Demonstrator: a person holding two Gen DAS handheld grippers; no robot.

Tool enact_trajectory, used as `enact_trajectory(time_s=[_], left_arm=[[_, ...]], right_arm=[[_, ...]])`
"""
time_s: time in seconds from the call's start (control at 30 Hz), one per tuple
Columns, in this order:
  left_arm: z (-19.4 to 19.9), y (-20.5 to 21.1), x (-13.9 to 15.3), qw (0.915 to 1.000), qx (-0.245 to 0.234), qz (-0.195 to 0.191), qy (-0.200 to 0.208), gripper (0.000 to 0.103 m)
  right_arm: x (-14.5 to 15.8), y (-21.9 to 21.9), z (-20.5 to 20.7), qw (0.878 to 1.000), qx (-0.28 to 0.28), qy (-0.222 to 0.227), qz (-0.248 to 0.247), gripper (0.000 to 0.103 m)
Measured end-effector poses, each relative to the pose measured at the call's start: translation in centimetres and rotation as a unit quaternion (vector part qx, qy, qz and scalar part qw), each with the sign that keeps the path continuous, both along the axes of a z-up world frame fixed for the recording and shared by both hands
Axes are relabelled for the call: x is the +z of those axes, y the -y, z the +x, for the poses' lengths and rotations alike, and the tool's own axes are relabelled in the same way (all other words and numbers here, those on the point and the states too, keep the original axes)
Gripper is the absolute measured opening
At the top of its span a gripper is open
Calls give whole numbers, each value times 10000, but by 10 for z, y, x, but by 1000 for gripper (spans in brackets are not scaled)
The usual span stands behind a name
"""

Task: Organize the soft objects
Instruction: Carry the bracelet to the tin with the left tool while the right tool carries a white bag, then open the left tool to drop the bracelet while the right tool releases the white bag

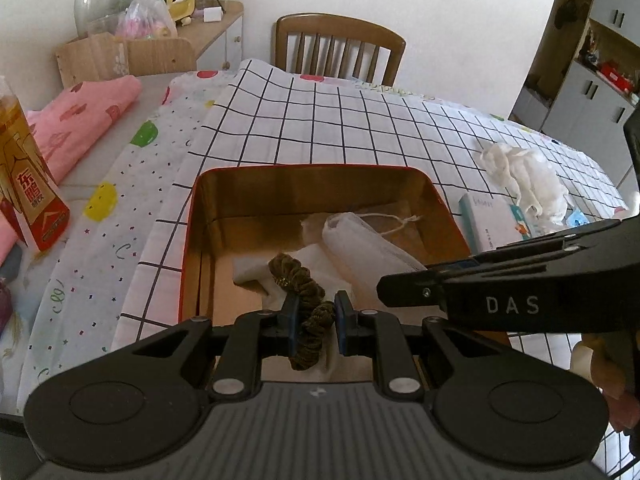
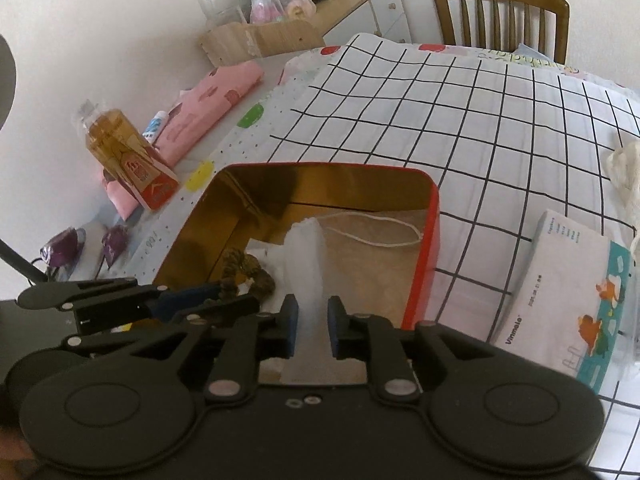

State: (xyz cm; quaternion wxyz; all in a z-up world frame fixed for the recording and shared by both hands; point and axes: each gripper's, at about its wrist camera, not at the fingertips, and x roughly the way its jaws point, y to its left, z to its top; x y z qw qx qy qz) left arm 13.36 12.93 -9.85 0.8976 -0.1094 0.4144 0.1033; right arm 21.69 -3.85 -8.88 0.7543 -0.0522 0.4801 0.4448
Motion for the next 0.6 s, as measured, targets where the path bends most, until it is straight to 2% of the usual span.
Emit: enact_trajectory(time_s=[0.2, 0.4, 0.53, 0.6], left_arm=[[-1, -3, -1, 10000, 52, -81, 11, 19], [-2, -2, 0, 10000, 87, -23, 10, 22], [-5, -2, 1, 9999, 128, 5, 24, 33], [-7, -2, 2, 9999, 160, 33, 38, 46]], right_arm=[[2, 2, -3, 9998, 102, 161, 23, 20], [8, 8, -6, 9994, 158, 267, 125, 31], [14, 12, -11, 9988, 194, 420, 179, 39], [16, 14, -12, 9986, 178, 453, 199, 42]])
